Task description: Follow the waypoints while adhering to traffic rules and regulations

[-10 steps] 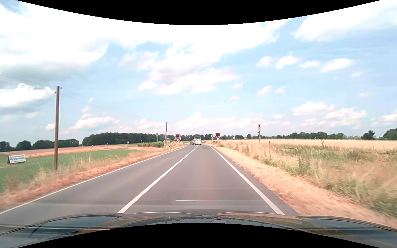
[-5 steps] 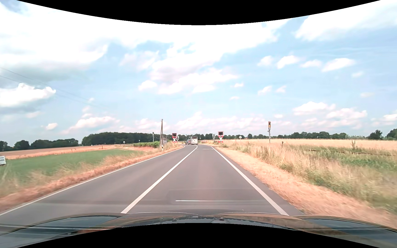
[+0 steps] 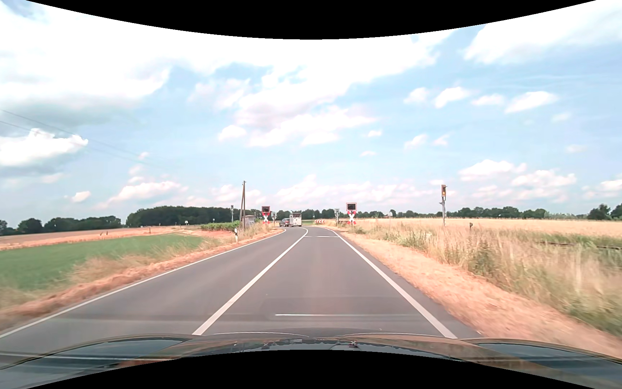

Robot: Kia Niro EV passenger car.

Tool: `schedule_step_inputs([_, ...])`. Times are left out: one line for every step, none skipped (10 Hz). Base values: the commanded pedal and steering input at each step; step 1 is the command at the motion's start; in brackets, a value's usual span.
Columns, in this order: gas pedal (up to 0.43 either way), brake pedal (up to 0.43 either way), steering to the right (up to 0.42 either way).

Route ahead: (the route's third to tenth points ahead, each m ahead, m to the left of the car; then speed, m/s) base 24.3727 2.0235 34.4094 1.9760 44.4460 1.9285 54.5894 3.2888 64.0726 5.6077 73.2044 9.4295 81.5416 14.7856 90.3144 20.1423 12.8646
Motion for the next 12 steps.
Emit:
schedule_step_inputs([0.157,0.000,-0.002])
schedule_step_inputs([0.157,0.000,-0.002])
schedule_step_inputs([0.157,0.000,-0.002])
schedule_step_inputs([0.157,0.000,-0.002])
schedule_step_inputs([0.157,0.000,-0.002])
schedule_step_inputs([0.157,0.000,-0.001])
schedule_step_inputs([0.157,0.000,-0.001])
schedule_step_inputs([0.157,0.000,-0.001])
schedule_step_inputs([0.157,0.000,-0.002])
schedule_step_inputs([0.157,0.000,-0.001])
schedule_step_inputs([0.157,0.000,-0.002])
schedule_step_inputs([0.157,0.000,-0.002])
